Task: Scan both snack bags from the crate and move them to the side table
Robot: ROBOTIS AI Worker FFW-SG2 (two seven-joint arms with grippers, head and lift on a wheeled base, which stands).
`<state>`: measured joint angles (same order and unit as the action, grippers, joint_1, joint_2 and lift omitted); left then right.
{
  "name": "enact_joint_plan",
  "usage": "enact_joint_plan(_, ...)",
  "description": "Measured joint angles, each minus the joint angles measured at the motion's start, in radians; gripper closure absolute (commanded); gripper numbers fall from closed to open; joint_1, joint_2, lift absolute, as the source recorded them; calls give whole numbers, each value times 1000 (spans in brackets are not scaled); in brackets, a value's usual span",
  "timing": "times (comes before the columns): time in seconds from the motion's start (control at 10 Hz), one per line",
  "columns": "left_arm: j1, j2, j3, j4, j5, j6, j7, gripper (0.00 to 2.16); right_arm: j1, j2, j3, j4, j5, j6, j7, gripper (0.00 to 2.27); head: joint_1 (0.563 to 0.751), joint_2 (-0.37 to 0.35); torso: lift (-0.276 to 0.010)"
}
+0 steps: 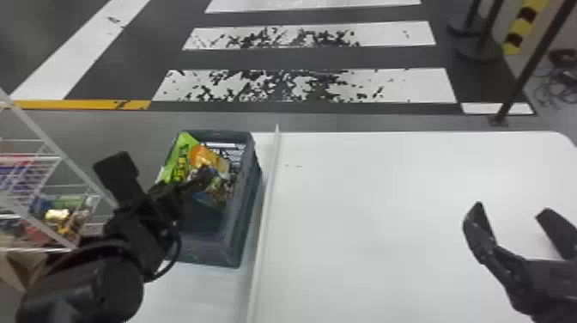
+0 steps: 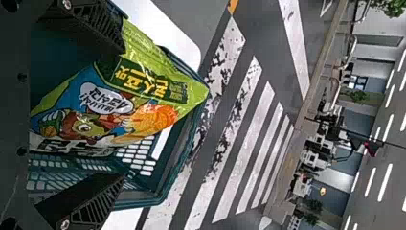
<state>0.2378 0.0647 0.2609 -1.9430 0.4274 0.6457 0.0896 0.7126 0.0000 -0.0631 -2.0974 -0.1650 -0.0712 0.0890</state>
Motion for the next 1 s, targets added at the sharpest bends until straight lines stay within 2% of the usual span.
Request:
enact_joint_plan(0.1, -13, -4, -13, 18, -10, -2, 8, 70, 3, 0, 0, -1, -1, 0, 0, 56, 695, 121, -29)
enact_joint_plan(0.5, -35, -24, -65, 47, -40, 0, 91, 73, 8, 0, -3, -4, -7, 0, 0, 56, 695, 99, -29)
enact_joint_plan(0.8, -27, -20, -58, 47, -28, 1, 119, 73, 7, 0, -1, -4, -7, 0, 0, 53, 695, 110, -29)
enact_joint_plan(1.0, -25, -19, -35, 53, 4, 0, 126, 73, 7, 0, 0, -3, -7, 0, 0, 53, 695, 121, -29)
